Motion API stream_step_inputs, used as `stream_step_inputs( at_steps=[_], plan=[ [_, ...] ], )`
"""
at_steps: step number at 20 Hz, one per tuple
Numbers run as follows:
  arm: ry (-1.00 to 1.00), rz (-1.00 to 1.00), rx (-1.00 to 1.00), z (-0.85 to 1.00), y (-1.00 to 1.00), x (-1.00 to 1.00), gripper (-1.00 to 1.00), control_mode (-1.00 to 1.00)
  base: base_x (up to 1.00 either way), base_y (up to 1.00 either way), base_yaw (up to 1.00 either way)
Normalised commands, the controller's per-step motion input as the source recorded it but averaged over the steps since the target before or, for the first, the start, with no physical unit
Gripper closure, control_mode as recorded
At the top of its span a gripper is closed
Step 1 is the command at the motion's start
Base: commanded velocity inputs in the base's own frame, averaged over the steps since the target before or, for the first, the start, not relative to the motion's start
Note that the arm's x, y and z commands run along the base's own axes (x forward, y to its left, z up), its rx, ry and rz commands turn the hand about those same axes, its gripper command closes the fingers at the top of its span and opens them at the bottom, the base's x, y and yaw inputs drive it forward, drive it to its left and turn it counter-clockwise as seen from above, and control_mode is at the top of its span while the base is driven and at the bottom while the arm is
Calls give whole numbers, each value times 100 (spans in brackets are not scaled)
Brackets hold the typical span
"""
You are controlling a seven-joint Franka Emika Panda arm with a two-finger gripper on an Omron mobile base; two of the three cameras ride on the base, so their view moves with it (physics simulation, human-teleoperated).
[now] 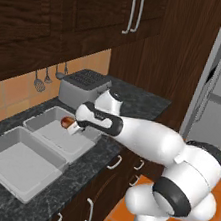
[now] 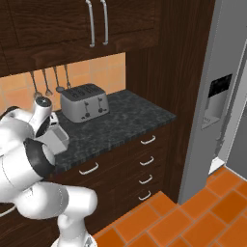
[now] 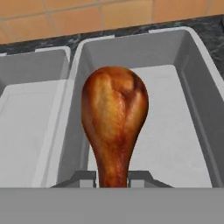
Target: Place one mushroom and one chicken drumstick in each tupperware on the nearby counter, to pack two identical lunches.
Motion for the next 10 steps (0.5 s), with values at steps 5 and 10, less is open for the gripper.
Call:
stream_step_inputs(
  at_steps=[5, 10],
  plan=[
    [4, 3, 0, -56, 34, 60, 100, -100, 0, 0, 0],
    [1, 1, 0, -46, 34, 32, 100, -100, 0, 0, 0]
  ],
)
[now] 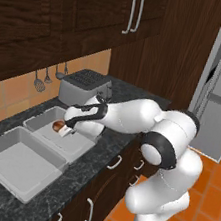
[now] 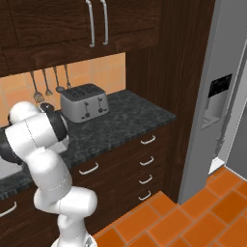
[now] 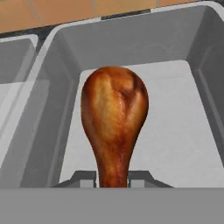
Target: Place one mushroom and one chicken drumstick in each tupperware on the nearby counter, to pack two identical lunches.
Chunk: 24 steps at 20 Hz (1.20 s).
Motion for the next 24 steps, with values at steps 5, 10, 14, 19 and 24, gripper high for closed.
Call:
stream_step_inputs(
  at_steps=[5, 10, 14, 19, 24],
  plan=[
    [0, 2, 0, -19, 30, 52, 100, -100, 0, 0, 0],
    [1, 0, 0, -19, 34, 58, 100, -100, 0, 0, 0],
    [3, 0, 0, -35, 35, 51, 100, -100, 0, 0, 0],
    [-12, -6, 0, 43, 3, -15, -100, -100, 0, 0, 0],
    [-6, -13, 0, 30, 0, -1, -100, -100, 0, 0, 0]
  ],
)
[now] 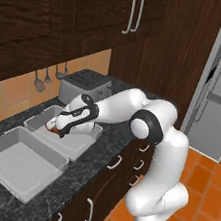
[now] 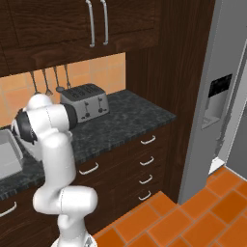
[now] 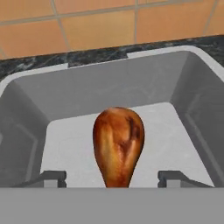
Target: Place one mushroom and one chicken drumstick in each tupperware on the nearby counter, to pack two identical lunches.
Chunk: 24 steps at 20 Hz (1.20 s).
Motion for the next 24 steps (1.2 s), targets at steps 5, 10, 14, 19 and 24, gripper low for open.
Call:
stream_step_inputs(
  at_steps=[5, 10, 14, 19, 24],
  plan=[
    [-5, -14, 0, 33, -51, -49, -100, -100, 0, 0, 0],
    [-9, -14, 1, 74, -100, -61, -100, -100, 0, 0, 0],
    [-12, -14, 10, 97, -100, -61, -100, -100, 0, 0, 0],
    [-8, -14, 15, 100, -100, -60, -100, -100, 0, 0, 0],
    [-3, -10, 12, 92, -100, -86, -100, -100, 0, 0, 0]
  ],
)
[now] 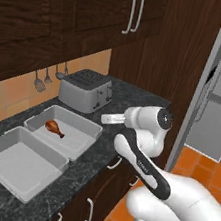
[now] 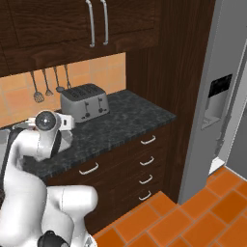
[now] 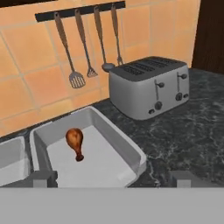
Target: Place one mushroom and one chicken drumstick in each tupperware on the nearby counter, to pack two identical lunches.
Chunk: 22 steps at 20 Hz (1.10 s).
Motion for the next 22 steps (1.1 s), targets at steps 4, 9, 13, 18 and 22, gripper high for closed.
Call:
stream_step_inputs(
  at_steps=[4, 9, 13, 18, 22],
  plan=[
    [11, -13, 4, 74, -100, -91, -100, -100, 0, 0, 0],
    [32, -10, -1, 69, -84, -70, -100, -100, 0, 0, 0],
    [39, -2, -8, 18, -27, -88, -100, -100, 0, 0, 0],
    [29, -6, -3, -23, -4, -100, -100, -100, 0, 0, 0],
    [2, -3, -2, -9, 0, -24, -100, 100, -63, -11, -8]
  ],
)
